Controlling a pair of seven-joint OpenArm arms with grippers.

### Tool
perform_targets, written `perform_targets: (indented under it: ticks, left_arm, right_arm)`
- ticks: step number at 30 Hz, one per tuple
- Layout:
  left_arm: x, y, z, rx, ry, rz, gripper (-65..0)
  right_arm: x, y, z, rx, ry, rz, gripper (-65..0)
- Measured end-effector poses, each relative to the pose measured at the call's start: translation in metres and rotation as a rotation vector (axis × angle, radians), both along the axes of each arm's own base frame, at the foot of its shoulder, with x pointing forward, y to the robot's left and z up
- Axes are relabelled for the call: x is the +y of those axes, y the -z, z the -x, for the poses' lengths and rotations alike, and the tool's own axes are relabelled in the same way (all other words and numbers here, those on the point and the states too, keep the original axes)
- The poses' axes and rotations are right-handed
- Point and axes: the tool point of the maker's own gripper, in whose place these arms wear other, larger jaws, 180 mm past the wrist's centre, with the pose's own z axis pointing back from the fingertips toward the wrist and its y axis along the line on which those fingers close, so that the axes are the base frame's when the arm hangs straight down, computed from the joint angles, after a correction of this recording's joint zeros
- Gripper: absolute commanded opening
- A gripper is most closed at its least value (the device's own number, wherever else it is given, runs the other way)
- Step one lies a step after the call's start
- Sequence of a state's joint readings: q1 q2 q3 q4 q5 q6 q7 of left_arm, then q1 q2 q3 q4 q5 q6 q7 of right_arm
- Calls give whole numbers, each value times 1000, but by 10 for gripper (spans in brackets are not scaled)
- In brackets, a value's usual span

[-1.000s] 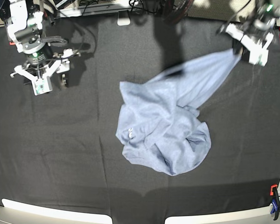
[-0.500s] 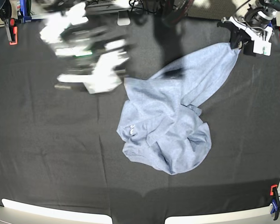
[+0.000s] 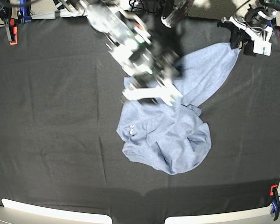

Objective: Layout the t-shirt on the table in an organized manner, then fold the t-shirt properly
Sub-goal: 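Grasp the shirt bundle with the right gripper and drag it away from the left gripper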

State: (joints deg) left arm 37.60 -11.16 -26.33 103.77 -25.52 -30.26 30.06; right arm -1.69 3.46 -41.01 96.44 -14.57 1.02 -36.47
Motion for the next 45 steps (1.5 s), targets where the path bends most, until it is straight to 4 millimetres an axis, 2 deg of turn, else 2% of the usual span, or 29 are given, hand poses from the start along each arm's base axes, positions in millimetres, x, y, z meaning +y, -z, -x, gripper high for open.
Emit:
perform_targets:
  ticks: [4, 10, 15, 21, 24, 26, 30, 35, 37, 41, 45]
  left_arm:
    - [0, 0, 0, 0, 0, 0, -650]
    - [0, 0, 0, 0, 0, 0, -650]
    - [0, 0, 0, 0, 0, 0, -650]
    - [0, 0, 0, 0, 0, 1, -650]
    - [0, 0, 0, 0, 0, 0, -650]
    - [0, 0, 0, 0, 0, 0, -650]
    - [0, 0, 0, 0, 0, 0, -650]
    - [-1, -1, 0, -3, -1, 4, -650]
    - [-1, -1, -1, -5, -1, 8, -650]
    - [-5, -4, -4, -22, 8, 26, -650]
    - [-5, -5, -5, -28, 10, 26, -650]
  right_arm:
    - [17, 0, 4, 31, -5, -40, -325]
    - [35, -15, 1, 29, 20, -107, -326]
    - [32, -19, -9, -13, 80, -74, -362]
    - [15, 11, -22, 44, 142, -12, -362]
    - [9, 13, -31, 42, 157, 4, -364]
    - [9, 11, -33, 37, 157, 3, -418]
    - [4, 8, -37, -6, 155, 49, -646]
    - [-20, -4, -47, -109, 166, 178, -650]
    - [-41, -4, -48, -108, 188, 225, -650]
    - [-96, -7, -54, -109, 266, 310, -650]
    - [-141, -5, -61, -73, 347, 302, -650]
